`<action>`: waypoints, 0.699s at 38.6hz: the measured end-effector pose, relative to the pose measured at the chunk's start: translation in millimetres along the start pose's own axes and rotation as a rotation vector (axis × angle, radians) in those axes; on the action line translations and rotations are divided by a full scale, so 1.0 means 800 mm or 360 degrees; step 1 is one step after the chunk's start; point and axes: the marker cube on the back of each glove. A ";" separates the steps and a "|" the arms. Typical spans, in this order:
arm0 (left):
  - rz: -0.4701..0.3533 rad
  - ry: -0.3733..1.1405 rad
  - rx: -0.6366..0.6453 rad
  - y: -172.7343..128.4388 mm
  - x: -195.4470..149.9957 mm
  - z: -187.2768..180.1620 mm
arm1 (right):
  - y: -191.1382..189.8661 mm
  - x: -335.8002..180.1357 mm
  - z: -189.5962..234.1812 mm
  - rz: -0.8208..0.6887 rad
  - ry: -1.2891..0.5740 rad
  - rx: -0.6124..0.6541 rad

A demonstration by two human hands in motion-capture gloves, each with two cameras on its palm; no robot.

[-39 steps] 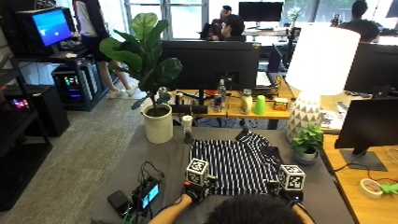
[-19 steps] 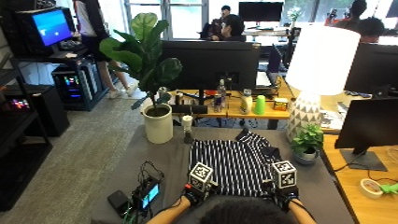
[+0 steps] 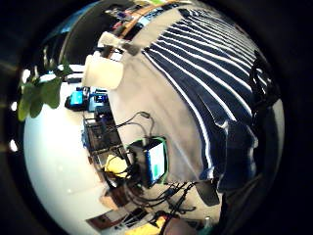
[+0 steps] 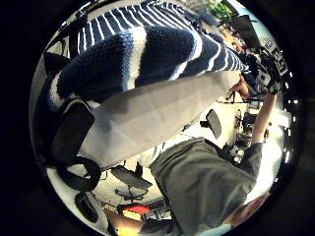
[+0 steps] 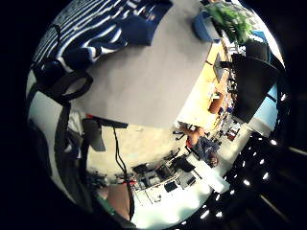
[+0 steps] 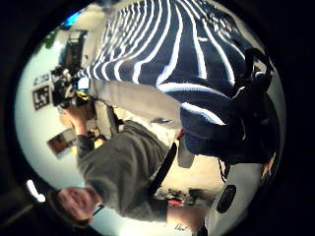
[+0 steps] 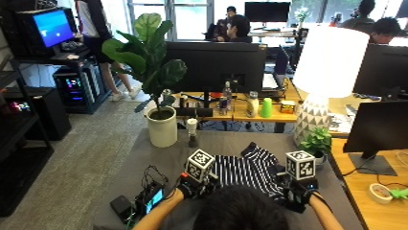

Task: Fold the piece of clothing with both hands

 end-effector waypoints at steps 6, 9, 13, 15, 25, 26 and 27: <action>-0.0401 -0.0116 0.0100 -0.097 -0.066 -0.073 | -0.099 0.038 -0.123 0.0325 0.0106 0.0330; -0.0554 -0.0176 0.0036 -0.153 -0.090 -0.082 | -0.164 0.042 -0.156 0.0427 0.0142 0.0398; -0.0701 -0.0184 -0.0032 -0.167 -0.098 -0.103 | -0.200 0.016 -0.177 0.0552 0.0147 0.0386; -0.0757 -0.0168 -0.0056 -0.177 -0.104 -0.095 | -0.208 0.004 -0.178 0.0621 0.0137 0.0404; -0.0915 -0.0124 0.0091 -0.215 -0.129 -0.033 | -0.264 0.007 -0.151 0.0400 -0.0507 0.0965; -0.0910 -0.0101 0.0105 -0.214 -0.128 -0.032 | -0.261 0.017 -0.148 0.0471 -0.0469 0.0972; -0.0903 -0.0076 0.0113 -0.212 -0.127 -0.030 | -0.259 0.028 -0.144 0.0563 -0.0413 0.0980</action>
